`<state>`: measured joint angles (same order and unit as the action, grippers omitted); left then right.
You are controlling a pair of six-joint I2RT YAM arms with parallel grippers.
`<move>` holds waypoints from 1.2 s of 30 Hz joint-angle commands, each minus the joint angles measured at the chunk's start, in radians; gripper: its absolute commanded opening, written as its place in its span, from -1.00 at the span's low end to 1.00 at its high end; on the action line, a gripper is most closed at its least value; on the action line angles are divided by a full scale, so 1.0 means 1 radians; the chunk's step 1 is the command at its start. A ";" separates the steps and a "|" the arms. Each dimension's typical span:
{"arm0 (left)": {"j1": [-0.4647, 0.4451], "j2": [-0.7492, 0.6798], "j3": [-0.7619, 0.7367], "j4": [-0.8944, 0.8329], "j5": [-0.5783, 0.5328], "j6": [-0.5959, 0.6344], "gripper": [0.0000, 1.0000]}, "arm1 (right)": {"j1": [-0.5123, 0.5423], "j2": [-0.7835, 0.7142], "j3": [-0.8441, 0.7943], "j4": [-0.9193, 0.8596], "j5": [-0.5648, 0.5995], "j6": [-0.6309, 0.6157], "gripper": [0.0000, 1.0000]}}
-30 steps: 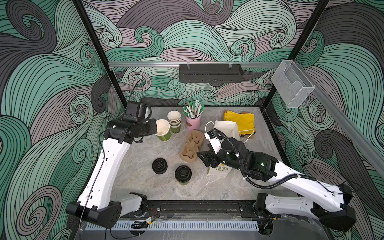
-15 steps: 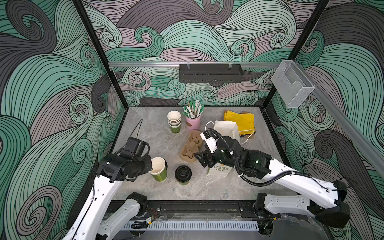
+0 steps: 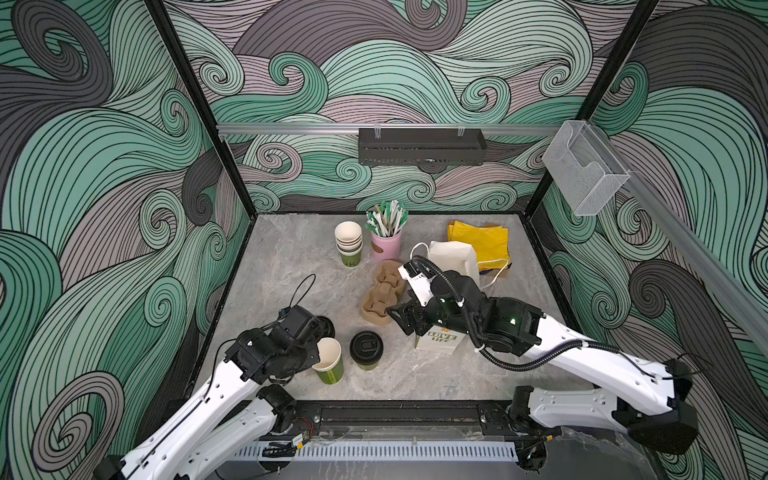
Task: Pack the takeout coffee
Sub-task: 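Lift the top green paper cup off the stack with the left gripper, then set the green cup down beside the lidded cup with the left gripper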
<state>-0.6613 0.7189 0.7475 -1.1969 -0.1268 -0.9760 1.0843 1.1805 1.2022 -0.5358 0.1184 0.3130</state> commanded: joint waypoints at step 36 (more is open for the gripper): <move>-0.151 0.055 0.187 -0.087 -0.437 -0.083 0.04 | -0.003 0.026 0.035 -0.013 -0.020 0.000 0.56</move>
<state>-0.8570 0.7506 0.9234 -1.2274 -0.4877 -1.0817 1.0843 1.1923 1.2098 -0.5423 0.1040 0.3107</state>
